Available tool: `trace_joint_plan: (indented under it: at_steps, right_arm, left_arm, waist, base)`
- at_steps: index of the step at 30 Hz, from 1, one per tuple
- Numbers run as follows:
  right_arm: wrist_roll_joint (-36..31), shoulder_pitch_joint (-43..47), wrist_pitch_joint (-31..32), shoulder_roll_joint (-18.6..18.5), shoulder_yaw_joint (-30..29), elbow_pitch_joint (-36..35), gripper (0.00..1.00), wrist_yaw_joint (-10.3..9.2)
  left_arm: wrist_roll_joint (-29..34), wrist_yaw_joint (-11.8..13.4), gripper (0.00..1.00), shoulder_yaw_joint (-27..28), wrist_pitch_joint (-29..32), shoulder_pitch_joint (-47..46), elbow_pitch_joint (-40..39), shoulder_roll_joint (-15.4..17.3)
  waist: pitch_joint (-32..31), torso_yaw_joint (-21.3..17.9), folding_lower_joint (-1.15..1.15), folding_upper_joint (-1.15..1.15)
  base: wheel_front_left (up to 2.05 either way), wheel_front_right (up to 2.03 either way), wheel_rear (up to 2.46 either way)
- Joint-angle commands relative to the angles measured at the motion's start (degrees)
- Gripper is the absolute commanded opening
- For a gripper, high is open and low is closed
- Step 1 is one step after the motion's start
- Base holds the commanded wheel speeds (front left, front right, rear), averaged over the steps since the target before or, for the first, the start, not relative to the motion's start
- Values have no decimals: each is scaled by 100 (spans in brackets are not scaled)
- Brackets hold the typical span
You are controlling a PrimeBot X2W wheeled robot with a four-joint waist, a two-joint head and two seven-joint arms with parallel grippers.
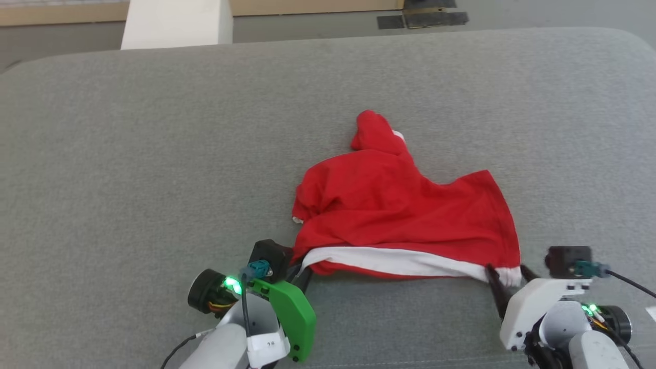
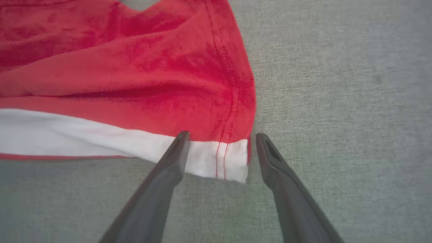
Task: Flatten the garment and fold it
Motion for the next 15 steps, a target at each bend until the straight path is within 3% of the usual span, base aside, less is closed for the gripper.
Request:
trace_joint_plan:
  at_steps: [1, 6, 7, 9, 10, 15]
  right_arm:
    - [-142, -71, 227, -7, 17, 31, 100, -8]
    - [-162, -45, 819, -7, -21, 82, 100, -8]
    - [-156, -27, 942, -7, 7, 88, 69, -8]
    - [-129, 17, 1167, -7, 96, 26, 18, -8]
    - [-127, 54, 1289, -7, 145, -41, 0, -8]
    - [173, 41, 1685, -7, 222, -1254, 0, -8]
  left_arm:
    - [-62, 29, 0, -11, 14, 67, -61, 15]
    - [-78, 22, 0, -52, 19, 78, -139, 20]
    - [-79, 10, 0, -67, 23, 78, -144, 23]
    - [-83, -9, 0, -89, 19, 82, -152, 37]
    - [-81, -16, 0, -99, 12, 88, -157, 50]
    - [7, -397, 0, -250, 90, -164, -710, 360]
  waist:
    - [73, 107, 0, 0]
    - [124, 145, 0, 0]
    - [126, 147, 0, 0]
    - [124, 140, 0, 0]
    - [117, 130, 0, 0]
    - [42, 15, 0, 0]
  base:
    - [0, 0, 0]
    - [0, 0, 0]
    - [0, 0, 0]
    - [0, 0, 0]
    - [0, 0, 0]
    - [0, 0, 0]
